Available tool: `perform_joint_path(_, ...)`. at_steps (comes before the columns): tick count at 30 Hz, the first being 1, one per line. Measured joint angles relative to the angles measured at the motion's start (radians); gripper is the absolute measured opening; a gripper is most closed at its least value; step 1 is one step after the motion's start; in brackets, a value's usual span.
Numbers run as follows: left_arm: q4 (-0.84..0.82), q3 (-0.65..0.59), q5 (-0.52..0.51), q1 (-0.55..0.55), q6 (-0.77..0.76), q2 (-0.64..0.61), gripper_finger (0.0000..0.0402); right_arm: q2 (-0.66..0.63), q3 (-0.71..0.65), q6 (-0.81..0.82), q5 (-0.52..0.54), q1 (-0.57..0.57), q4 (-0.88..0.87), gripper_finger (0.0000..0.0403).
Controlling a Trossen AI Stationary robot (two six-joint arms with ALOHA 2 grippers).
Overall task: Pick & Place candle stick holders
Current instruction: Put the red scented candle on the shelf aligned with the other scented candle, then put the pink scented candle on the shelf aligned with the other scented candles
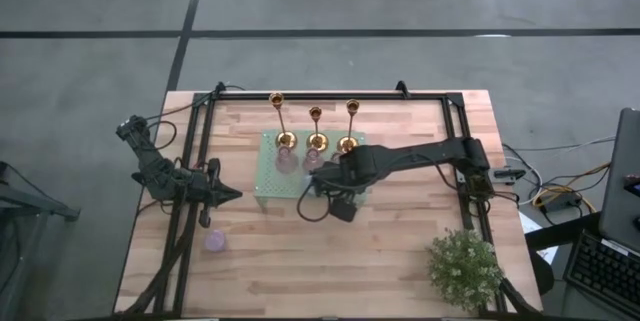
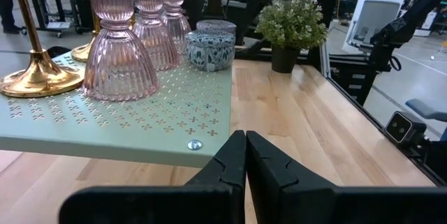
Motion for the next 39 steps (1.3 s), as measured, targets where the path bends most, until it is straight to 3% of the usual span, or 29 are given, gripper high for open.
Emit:
perform_joint_path(19,0.000,0.000,0.000,0.000,0.000,0.000,0.0014,-0.072,0.020,0.028,0.067,0.080,-0.066,0.0363)
perform_joint_path(23,0.000,0.000,0.000,0.000,0.000,0.000,0.0014,-0.089,0.016,0.039,0.108,0.123,-0.076,0.0342)
perform_joint_path(30,0.000,0.000,0.000,0.000,0.000,0.001,0.0014,-0.131,-0.054,0.070,0.212,0.209,-0.076,0.0241)
perform_joint_path(39,0.000,0.000,0.000,0.000,0.000,0.002,0.0014,-0.225,-0.339,0.162,0.265,0.232,0.019,0.0024)
